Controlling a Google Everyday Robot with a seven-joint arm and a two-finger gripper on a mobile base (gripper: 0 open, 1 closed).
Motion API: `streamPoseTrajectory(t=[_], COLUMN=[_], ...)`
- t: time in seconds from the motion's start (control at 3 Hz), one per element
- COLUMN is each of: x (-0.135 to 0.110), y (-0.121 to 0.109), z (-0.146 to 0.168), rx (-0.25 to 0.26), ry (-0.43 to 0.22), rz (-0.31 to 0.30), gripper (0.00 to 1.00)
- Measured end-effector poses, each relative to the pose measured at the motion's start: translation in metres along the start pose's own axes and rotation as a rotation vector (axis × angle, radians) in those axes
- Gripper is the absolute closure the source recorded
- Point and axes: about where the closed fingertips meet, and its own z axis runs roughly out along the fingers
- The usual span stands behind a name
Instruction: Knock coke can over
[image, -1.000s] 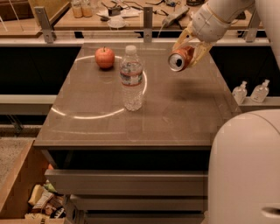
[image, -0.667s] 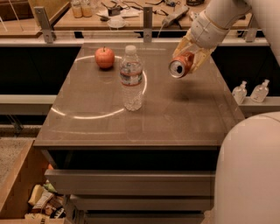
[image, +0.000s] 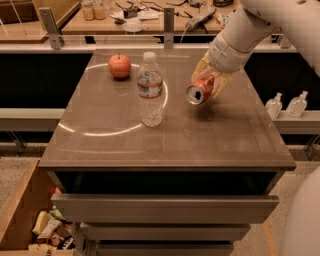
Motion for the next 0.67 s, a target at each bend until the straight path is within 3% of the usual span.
streamPoseTrajectory(t=[0.67], x=[-0.0179], y=[0.0112], z=[0.0153], rx=[-0.009], ry=[0.017], rz=[0.024], gripper=[0.39])
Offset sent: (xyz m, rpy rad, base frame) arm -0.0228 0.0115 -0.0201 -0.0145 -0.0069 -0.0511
